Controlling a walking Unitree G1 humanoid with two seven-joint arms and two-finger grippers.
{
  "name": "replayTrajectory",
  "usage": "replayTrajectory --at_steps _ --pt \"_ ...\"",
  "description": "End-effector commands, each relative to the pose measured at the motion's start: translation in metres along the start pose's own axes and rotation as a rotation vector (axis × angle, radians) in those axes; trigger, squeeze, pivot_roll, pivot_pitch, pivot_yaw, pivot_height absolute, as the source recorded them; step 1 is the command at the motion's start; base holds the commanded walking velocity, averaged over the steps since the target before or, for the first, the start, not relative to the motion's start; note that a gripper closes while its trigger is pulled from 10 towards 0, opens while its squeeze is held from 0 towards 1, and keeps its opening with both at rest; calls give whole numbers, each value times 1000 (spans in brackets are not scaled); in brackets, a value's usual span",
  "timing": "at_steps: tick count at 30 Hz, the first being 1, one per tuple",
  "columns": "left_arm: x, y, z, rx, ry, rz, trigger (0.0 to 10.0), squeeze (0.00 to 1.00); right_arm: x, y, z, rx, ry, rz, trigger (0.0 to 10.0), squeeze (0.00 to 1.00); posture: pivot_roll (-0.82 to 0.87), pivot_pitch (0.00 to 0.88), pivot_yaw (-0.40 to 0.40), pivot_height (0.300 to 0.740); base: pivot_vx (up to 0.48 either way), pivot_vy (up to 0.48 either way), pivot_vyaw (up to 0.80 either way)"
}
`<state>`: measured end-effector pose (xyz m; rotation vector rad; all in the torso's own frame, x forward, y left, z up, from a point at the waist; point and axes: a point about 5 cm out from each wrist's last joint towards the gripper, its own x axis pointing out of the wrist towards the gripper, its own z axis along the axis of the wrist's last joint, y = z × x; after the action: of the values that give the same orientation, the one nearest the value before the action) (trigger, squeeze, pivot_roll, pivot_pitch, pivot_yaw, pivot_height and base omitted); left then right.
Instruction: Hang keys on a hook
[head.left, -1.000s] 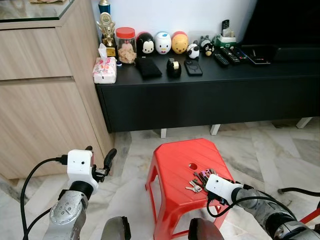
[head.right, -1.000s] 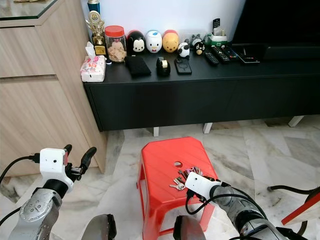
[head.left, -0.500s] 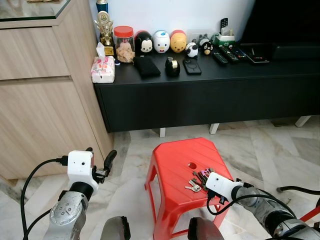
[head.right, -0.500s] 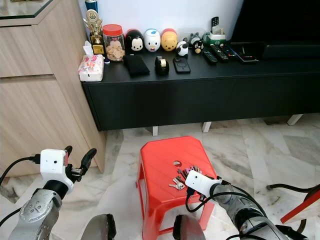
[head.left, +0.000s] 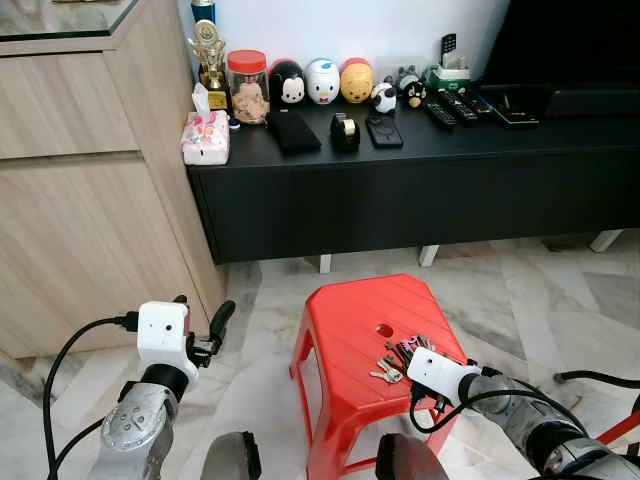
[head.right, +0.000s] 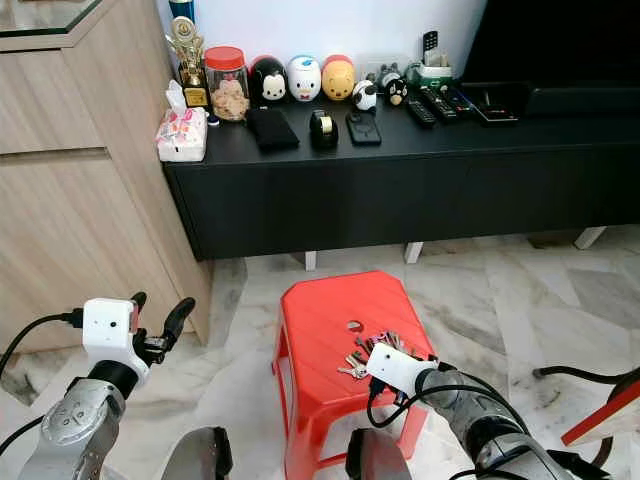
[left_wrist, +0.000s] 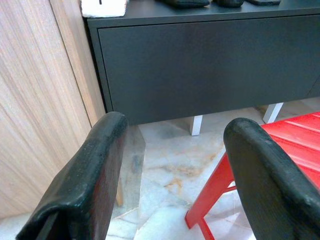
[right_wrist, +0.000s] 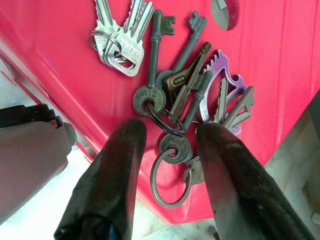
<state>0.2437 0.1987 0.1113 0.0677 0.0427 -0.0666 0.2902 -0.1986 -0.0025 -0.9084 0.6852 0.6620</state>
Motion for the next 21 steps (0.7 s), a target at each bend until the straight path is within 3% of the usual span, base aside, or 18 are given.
replayTrajectory --at_steps 1,2,5,6,8,9,10,12,13,18,19,20,21 --pt "-2 -1 3 7 1 -4 10000 0 0 2 -2 -10 7 15 3647 0 45 69 -70 602 0 0 0" --pt "-2 -1 3 7 1 -4 10000 0 0 2 -2 -10 7 15 3647 0 45 69 -70 602 0 0 0" --pt "-2 -1 2 7 1 -3 10000 0 0 0 -2 -11 8 10 5804 0 45 67 -70 602 0 0 0" --pt "-1 -1 2 7 0 -3 10000 0 -1 -1 -1 -11 9 9 8784 0 46 64 -71 602 0 0 0" --pt "-1 -2 2 7 0 -3 10000 0 -1 -1 -1 -13 9 8 8784 0 46 63 -71 602 0 0 0" --pt "-1 -2 2 6 -1 -3 10000 0 -1 -2 -1 -14 9 7 8275 0 46 62 -71 602 0 0 0" --pt "-1 -2 2 6 -1 -3 10000 0 -1 -2 -1 -15 8 7 6863 0 45 58 -72 602 0 0 0" --pt "-1 -2 2 6 0 -3 10000 0 -1 -2 -1 -17 9 8 7098 0 45 57 -73 602 0 0 0" --pt "-1 -2 2 6 -1 -2 10000 0 -1 -2 0 -19 8 10 7725 0 47 52 -73 602 0 0 0" --pt "0 -2 2 4 -2 -1 10000 0 0 -2 0 -22 11 13 6902 0 47 49 -74 602 0 0 0" --pt "0 -2 2 4 -3 -1 10000 0 0 -2 0 -23 12 14 4824 0 47 49 -74 602 0 0 0" --pt "0 -2 2 4 -3 -1 10000 0 0 -2 0 -23 12 14 4824 0 47 49 -74 602 0 0 0" --pt "0 -2 2 4 -2 -1 10000 0 0 -2 0 -24 14 16 3176 0 47 48 -74 602 0 0 0"
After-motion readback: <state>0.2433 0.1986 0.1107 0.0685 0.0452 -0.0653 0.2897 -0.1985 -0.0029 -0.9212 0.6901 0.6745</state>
